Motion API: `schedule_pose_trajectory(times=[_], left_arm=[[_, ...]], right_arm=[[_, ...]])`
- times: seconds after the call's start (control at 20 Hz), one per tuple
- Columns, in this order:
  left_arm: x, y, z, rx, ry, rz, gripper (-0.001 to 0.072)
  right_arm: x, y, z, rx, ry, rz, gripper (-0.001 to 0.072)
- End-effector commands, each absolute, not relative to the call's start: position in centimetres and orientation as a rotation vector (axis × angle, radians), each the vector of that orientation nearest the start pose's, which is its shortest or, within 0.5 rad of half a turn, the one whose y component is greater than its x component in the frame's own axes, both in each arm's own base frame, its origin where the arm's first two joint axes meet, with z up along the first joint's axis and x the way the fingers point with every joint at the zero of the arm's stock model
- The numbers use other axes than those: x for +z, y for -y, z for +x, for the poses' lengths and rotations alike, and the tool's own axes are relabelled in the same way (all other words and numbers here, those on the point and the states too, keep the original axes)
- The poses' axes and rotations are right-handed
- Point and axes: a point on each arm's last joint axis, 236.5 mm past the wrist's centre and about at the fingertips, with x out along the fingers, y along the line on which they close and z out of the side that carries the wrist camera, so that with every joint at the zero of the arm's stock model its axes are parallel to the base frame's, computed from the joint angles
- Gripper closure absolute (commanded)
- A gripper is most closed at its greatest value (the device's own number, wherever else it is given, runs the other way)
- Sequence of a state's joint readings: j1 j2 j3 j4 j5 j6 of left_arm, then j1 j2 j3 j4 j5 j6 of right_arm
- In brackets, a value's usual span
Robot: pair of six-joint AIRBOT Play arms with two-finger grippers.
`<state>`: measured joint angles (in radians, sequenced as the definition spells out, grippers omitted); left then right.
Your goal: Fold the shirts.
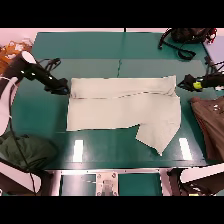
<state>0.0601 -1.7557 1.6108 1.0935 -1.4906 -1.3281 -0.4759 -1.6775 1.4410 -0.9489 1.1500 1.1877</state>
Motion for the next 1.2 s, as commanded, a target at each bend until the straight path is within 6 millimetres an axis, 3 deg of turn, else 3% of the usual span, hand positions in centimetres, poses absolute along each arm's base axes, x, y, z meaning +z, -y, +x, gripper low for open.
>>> schedule_pose_trajectory(times=[0.0, 0.15, 0.3, 0.45, 0.6, 0.65, 0.7, 0.75, 0.8, 1.0, 1.15], left_arm=[[0.4, 5.8, 38.2, -0.421, -1.723, -0.300, 0.0684], [1.9, 5.4, 37.3, -0.358, -1.707, -0.273, 0.0685], [2.5, 5.6, 34.4, -0.282, -1.656, -0.182, 0.0685], [1.6, 7.3, 30.9, -0.223, -1.529, -0.161, 0.0685], [-0.6, 9.6, 26.8, -0.198, -1.481, -0.194, 0.0679], [-1.6, 10.2, 25.6, -0.187, -1.493, -0.207, 0.0451], [-2.9, 10.9, 24.4, -0.162, -1.518, -0.229, 0.0176], [-4.2, 11.5, 23.5, -0.151, -1.538, -0.238, 0.0130], [-5.3, 12.4, 22.8, -0.147, -1.545, -0.253, 0.0130], [-7.5, 16.7, 23.3, -0.185, -1.440, -0.376, 0.0130], [-8.9, 17.6, 24.2, -0.150, -1.400, -0.434, 0.0130]], right_arm=[[-0.5, 11.3, 43.0, 0.079, -1.206, 0.594, 0.0694], [0.5, 11.1, 39.4, 0.046, -1.210, 0.606, 0.0694], [0.9, 12.6, 33.9, -0.093, -1.230, 0.600, 0.0694], [0.3, 13.6, 28.0, -0.293, -1.230, 0.659, 0.0694], [-1.9, 11.5, 24.1, -0.350, -1.266, 0.712, 0.0692], [-2.8, 10.5, 23.1, -0.347, -1.291, 0.725, 0.0605], [-3.8, 9.7, 22.3, -0.351, -1.318, 0.749, 0.0458], [-4.8, 8.9, 21.6, -0.350, -1.348, 0.772, 0.0343], [-5.8, 7.9, 20.6, -0.352, -1.387, 0.798, 0.0310], [-9.1, 4.2, 17.8, -0.322, -1.512, 0.832, 0.0246], [-10.8, 2.1, 17.8, -0.281, -1.515, 0.820, 0.0231]])
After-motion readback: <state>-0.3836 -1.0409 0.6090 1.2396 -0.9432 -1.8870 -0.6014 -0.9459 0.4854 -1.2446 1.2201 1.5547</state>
